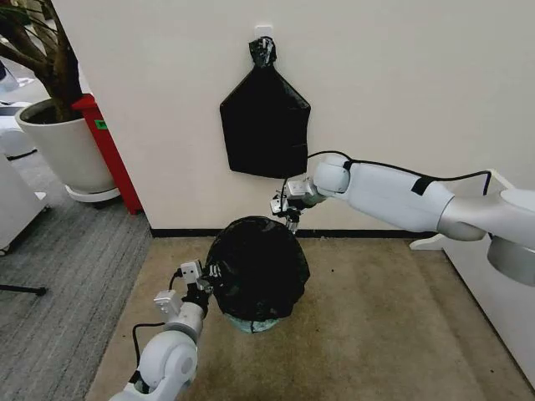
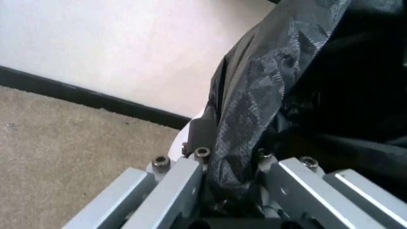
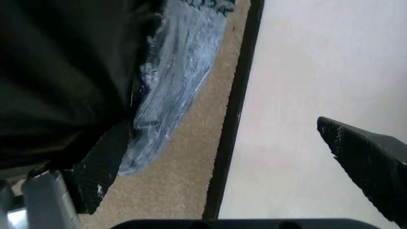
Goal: Place the garbage bag over the trash bin.
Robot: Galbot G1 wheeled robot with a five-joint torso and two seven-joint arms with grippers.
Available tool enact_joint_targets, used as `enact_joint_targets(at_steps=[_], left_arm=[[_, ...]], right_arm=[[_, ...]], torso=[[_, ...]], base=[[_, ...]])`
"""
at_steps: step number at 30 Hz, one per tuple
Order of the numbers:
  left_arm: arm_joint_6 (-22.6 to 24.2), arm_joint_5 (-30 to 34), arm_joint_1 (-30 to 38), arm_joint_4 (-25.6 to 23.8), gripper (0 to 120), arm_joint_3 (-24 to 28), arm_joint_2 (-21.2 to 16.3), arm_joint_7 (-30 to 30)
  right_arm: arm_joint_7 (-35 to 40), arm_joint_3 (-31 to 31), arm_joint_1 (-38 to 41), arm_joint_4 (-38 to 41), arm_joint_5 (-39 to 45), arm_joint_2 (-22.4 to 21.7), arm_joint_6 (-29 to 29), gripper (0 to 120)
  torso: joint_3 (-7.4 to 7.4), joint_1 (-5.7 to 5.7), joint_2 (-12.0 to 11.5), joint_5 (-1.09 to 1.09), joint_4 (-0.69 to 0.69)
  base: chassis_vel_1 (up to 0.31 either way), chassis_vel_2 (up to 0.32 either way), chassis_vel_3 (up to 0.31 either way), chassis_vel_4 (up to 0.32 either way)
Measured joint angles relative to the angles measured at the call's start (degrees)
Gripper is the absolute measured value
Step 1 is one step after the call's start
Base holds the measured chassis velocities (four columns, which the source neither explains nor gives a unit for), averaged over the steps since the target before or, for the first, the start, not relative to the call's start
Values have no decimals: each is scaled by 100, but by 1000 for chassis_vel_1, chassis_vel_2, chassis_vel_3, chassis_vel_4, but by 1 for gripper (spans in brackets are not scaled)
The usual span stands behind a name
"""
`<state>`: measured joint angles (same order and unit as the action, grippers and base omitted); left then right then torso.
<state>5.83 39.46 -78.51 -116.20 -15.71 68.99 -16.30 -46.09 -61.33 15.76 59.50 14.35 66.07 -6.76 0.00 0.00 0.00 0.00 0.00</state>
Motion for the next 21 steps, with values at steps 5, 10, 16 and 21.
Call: enact_joint_targets(at_steps=[5, 10, 16, 21], left_arm=[[0, 10, -17, -21, 2, -21, 0, -1], [-19, 65, 92, 167, 2, -57, -14, -61], [-53, 119, 191, 502, 2, -52, 60, -105], [-69, 122, 245, 630, 0, -35, 89, -133]], right_arm=[[-5, 59, -86, -48, -55, 19, 21, 100], [28, 121, 44, 335, 23, -137, -19, 100], [109, 150, 366, 1066, 416, -322, -262, 100], [75, 223, 587, 1187, 571, -318, -312, 100]], torso=[[0, 0, 0, 0, 0], [0, 0, 0, 0, -1], [0, 0, 0, -1, 1], [-1, 0, 1, -1, -1]], base=[[0, 0, 0, 0], [0, 0, 0, 0], [0, 0, 0, 0], [0, 0, 0, 0]])
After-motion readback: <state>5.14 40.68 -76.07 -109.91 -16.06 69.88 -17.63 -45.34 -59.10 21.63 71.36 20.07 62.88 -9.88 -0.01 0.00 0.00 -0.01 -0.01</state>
